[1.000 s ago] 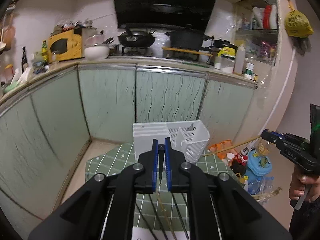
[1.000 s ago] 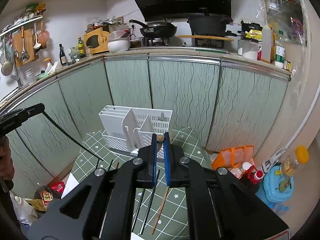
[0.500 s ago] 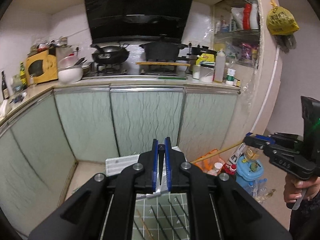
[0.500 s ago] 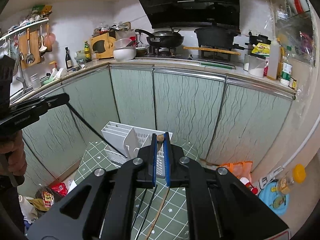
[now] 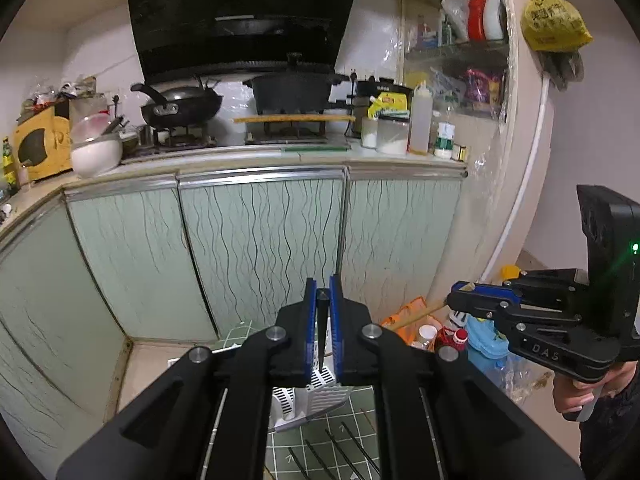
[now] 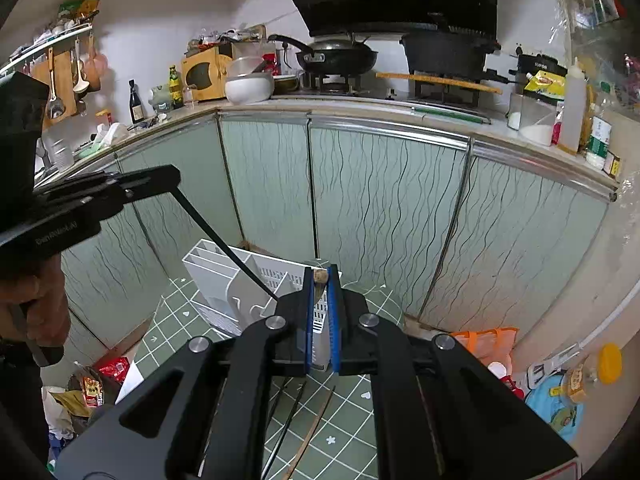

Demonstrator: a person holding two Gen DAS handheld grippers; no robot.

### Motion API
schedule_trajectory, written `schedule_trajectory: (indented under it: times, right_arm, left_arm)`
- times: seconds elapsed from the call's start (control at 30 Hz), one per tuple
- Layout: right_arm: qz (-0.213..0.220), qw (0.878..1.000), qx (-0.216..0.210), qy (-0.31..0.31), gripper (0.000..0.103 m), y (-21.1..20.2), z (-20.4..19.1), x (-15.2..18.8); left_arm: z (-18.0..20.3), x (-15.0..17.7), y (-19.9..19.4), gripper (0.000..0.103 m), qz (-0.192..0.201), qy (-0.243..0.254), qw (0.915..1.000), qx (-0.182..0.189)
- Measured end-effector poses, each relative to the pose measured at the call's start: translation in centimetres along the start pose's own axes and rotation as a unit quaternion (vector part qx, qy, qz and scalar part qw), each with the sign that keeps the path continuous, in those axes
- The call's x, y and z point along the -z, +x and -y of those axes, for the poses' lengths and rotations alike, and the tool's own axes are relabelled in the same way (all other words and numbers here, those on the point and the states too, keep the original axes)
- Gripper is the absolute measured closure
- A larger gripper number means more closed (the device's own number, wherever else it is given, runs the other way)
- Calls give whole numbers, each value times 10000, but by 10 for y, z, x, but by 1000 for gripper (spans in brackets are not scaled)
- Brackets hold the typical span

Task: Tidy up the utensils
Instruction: 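Carry the black chopstick into the holder with the left tool while the right tool carries the wooden one, then open the left tool to drop the black chopstick while the right tool releases the wooden one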

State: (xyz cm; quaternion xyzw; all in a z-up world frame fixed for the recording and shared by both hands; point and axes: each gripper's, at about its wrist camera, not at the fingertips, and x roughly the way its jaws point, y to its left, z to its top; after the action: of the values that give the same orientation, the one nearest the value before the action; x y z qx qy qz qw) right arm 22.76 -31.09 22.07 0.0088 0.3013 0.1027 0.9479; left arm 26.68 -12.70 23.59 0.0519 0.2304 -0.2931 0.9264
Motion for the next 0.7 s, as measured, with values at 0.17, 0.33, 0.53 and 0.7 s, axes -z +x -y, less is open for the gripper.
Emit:
schedule_trajectory:
  times: [0.17, 0.33, 0.53, 0.7]
  right_arm:
    - [-111, 9999, -48, 76, 97, 28, 8, 8]
    - [-170, 9998, -95, 89, 97, 48, 12, 17]
    - [-177, 9997, -183, 37, 97, 64, 13, 22]
    - [-136, 9996, -217, -114, 97, 74, 9, 28]
  left_arm:
    - [-3, 14, 31, 95, -223, 54, 9997, 6]
    - [-5, 29, 54, 95, -393, 130, 9991, 1]
    - [-7, 46, 73, 95, -541, 202, 9983, 19]
    - [-8, 53, 77, 95, -495, 288, 9984, 6]
